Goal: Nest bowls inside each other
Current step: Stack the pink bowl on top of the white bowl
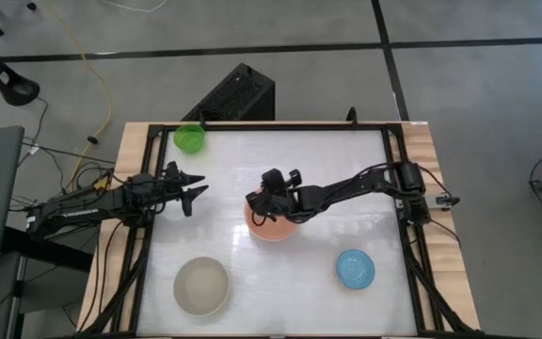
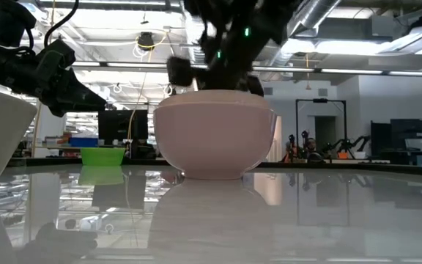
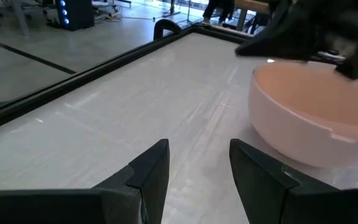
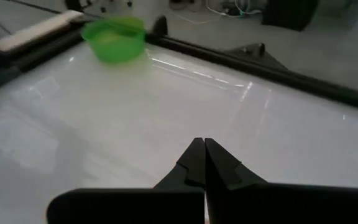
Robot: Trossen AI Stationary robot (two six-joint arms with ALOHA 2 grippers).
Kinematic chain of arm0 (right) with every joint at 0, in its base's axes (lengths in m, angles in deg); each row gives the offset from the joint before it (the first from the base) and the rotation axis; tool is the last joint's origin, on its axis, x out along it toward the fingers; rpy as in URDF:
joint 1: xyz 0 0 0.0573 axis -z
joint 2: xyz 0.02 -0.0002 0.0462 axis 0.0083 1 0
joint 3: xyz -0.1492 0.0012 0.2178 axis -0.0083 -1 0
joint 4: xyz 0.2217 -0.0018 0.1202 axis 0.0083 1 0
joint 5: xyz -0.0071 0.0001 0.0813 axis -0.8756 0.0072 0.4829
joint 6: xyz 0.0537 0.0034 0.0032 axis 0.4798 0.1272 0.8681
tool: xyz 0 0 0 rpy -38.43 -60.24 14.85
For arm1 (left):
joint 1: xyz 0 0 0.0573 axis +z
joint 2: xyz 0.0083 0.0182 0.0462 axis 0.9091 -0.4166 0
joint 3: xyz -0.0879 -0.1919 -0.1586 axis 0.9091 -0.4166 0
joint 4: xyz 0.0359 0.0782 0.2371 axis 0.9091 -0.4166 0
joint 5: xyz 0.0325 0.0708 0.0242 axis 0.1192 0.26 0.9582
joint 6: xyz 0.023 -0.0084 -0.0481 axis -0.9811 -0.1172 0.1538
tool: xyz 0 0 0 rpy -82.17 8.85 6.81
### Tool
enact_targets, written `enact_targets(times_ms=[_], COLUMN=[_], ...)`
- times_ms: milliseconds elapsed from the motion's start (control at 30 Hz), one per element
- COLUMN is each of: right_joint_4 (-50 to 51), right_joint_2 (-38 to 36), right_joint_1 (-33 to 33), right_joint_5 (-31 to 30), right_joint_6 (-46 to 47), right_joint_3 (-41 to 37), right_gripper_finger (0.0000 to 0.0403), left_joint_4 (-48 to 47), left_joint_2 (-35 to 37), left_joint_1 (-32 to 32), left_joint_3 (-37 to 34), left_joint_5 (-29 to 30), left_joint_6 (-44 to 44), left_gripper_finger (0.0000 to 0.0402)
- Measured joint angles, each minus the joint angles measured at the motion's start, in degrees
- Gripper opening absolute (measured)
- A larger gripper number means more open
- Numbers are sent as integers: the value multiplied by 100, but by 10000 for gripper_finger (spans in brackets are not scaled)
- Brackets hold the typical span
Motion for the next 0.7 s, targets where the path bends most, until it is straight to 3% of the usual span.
enact_targets(times_ms=[233, 500, 600, 700], right_joint_4=[517, 2019, 2349, 2395], right_joint_2=[-127, -129, -128, -129], right_joint_1=[-846, -2128, -2356, -2446], right_joint_5=[246, -521, -951, -1012], right_joint_6=[-56, 1346, 1891, 2006], right_joint_3=[496, 584, 584, 584], right_gripper_finger=[10, 10, 10, 10], left_joint_4=[0, -2, -1, -2], left_joint_2=[2, 0, 0, 0], left_joint_1=[0, 0, 0, 0], left_joint_3=[0, 0, 2, 0], left_joint_5=[-11, -6, -7, -5], left_joint_6=[0, 0, 0, 0], left_gripper_finger=[158, 158, 158, 158])
